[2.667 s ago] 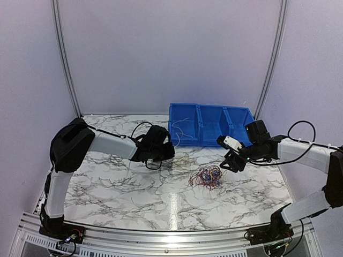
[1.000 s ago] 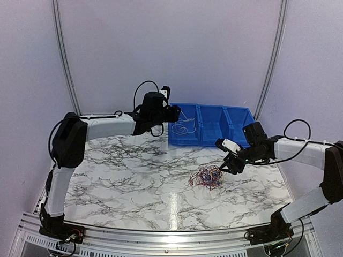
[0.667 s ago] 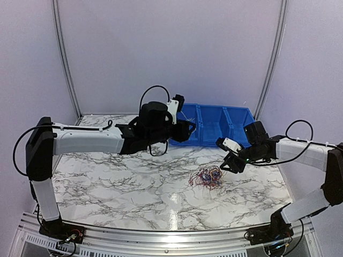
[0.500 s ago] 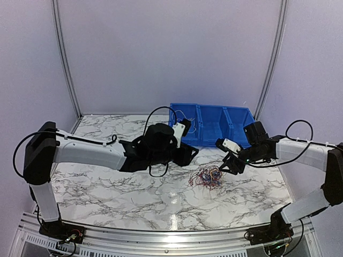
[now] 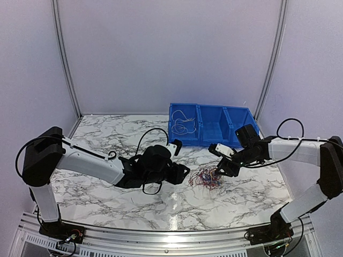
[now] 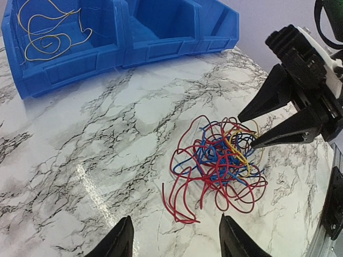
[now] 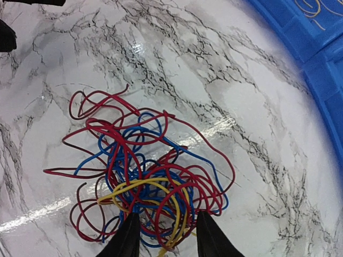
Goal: Untangle the cables
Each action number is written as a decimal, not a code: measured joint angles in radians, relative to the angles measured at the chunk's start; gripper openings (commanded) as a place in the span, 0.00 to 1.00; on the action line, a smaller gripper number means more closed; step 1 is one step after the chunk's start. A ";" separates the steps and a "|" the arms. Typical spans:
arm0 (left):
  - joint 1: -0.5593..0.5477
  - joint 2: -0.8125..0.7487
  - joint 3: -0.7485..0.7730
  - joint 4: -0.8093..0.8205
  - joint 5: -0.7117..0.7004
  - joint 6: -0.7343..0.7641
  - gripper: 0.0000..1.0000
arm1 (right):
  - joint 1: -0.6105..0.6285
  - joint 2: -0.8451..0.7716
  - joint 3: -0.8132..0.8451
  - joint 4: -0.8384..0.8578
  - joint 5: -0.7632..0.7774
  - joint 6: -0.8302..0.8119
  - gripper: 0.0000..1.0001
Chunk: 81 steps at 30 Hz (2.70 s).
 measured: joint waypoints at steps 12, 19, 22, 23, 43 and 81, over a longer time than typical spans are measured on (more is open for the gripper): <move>-0.021 0.040 0.020 0.042 -0.002 -0.010 0.57 | 0.000 0.000 0.004 0.043 0.050 0.029 0.00; -0.023 0.101 0.041 0.126 -0.003 0.003 0.60 | 0.000 -0.063 0.004 0.038 -0.029 0.030 0.00; -0.023 0.115 0.044 0.227 -0.015 0.009 0.61 | 0.001 -0.117 0.015 0.024 -0.111 0.031 0.00; -0.023 0.126 0.053 0.256 -0.022 0.009 0.61 | 0.001 -0.127 0.023 0.019 -0.130 0.031 0.00; -0.026 0.491 0.364 0.488 -0.025 -0.089 0.51 | 0.002 -0.145 0.105 -0.056 -0.261 0.051 0.00; -0.072 0.658 0.587 0.307 -0.132 -0.167 0.05 | -0.215 -0.113 1.257 -0.201 -0.684 0.307 0.00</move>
